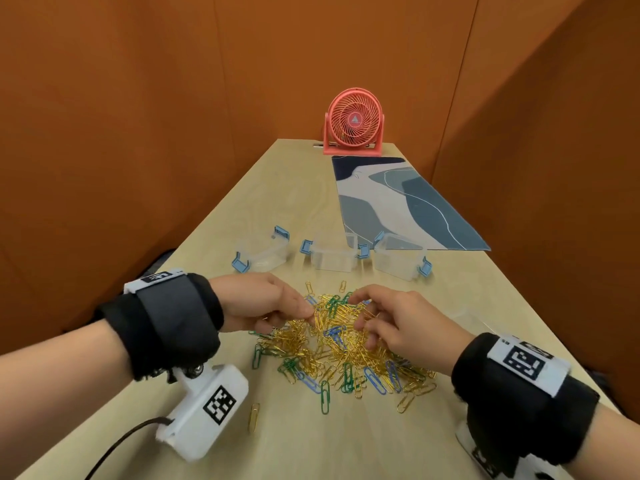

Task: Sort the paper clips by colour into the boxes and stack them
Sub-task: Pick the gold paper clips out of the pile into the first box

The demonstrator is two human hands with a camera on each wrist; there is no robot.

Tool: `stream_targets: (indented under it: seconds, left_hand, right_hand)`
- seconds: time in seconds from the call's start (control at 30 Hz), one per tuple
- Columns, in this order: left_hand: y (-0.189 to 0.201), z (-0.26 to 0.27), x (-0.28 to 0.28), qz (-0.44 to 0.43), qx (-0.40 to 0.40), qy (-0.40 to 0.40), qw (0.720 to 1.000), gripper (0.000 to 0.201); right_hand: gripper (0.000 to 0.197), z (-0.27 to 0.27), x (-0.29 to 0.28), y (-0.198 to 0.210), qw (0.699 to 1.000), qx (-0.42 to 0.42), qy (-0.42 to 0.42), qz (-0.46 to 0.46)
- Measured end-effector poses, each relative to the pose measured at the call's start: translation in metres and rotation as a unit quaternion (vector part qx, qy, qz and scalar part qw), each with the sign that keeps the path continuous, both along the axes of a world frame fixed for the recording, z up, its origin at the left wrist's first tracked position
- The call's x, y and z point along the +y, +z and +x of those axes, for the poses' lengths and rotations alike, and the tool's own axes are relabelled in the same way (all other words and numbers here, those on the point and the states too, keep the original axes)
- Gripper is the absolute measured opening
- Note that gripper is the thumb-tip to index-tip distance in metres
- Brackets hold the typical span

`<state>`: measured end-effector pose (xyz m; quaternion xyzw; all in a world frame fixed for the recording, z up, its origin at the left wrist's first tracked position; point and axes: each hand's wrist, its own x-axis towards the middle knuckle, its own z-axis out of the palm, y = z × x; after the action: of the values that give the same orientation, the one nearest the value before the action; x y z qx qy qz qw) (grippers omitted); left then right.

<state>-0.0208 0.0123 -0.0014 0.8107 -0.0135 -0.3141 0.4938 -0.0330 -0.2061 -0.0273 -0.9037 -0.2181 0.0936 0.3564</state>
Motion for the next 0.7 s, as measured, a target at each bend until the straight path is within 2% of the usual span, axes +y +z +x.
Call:
stream_targets:
  seconds: [0.1, 0.27, 0.43, 0.57, 0.63, 0.7]
  left_hand:
    - [-0.003, -0.001, -0.002, -0.065, 0.060, 0.057, 0.994, 0.023]
    - [-0.005, -0.005, -0.011, -0.158, 0.142, 0.143, 0.967, 0.025]
    - [-0.007, -0.012, -0.028, -0.205, 0.174, 0.109, 0.957, 0.041]
    - [-0.008, -0.019, -0.039, -0.277, 0.169, 0.120, 0.938, 0.039]
    - [-0.008, -0.019, -0.035, -0.256, 0.156, 0.148, 0.942, 0.030]
    - [-0.009, -0.018, -0.025, -0.195, 0.146, 0.140, 0.960, 0.031]
  right_hand:
    - [0.027, -0.002, 0.000, 0.001, 0.999, -0.009, 0.005, 0.032]
    - [0.011, -0.010, 0.006, 0.009, 0.996, -0.060, 0.036, 0.058]
    - [0.012, -0.014, 0.024, 0.025, 0.982, -0.122, 0.033, 0.140]
    - [0.012, -0.014, 0.035, 0.025, 0.983, -0.135, 0.055, 0.110]
    - [0.017, -0.015, 0.031, 0.024, 0.983, -0.139, 0.048, 0.111]
    - [0.020, -0.012, 0.022, 0.020, 0.988, -0.147, 0.013, 0.055]
